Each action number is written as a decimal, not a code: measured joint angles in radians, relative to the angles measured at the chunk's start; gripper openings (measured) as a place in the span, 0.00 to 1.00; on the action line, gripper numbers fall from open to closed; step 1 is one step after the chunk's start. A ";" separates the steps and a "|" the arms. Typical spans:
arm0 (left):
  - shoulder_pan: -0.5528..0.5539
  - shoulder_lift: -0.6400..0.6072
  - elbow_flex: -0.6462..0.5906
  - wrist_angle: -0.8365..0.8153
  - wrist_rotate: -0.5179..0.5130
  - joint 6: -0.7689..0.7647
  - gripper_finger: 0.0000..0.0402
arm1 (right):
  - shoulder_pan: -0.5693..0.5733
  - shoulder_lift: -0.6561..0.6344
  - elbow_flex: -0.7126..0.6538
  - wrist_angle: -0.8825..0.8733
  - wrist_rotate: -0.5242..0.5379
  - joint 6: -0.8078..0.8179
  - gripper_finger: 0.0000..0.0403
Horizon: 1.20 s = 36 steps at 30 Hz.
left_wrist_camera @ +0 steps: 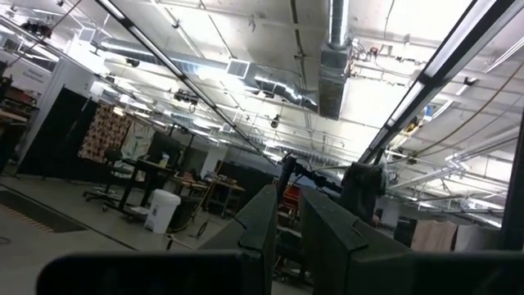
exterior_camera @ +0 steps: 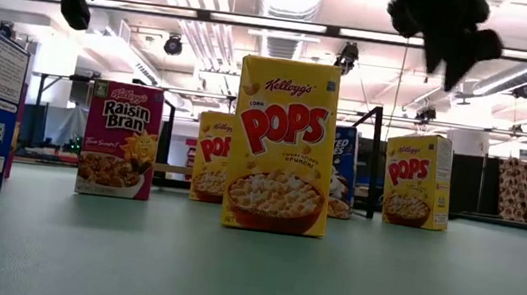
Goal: Stack cereal on shelf
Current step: Put the top right yellow cereal box on the shelf
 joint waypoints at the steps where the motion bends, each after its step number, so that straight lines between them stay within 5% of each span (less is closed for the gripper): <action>1: 0.000 0.000 0.000 0.000 0.000 0.000 0.09 | -0.004 0.020 0.011 -0.036 0.034 0.004 0.56; 5: 0.000 0.002 0.000 0.000 0.000 0.000 0.09 | -0.029 0.081 0.019 -0.068 0.122 -0.035 0.56; 16: 0.000 -0.001 0.001 0.007 -0.001 0.064 0.09 | -0.096 0.142 0.002 0.020 0.126 -0.169 0.56; 29: 0.000 -0.001 0.001 0.006 -0.004 0.071 0.09 | -0.140 0.147 -0.058 0.074 0.105 -0.182 0.80; 36: 0.000 0.000 0.001 0.004 -0.004 0.069 0.09 | -0.141 0.147 -0.137 0.156 0.115 -0.197 0.77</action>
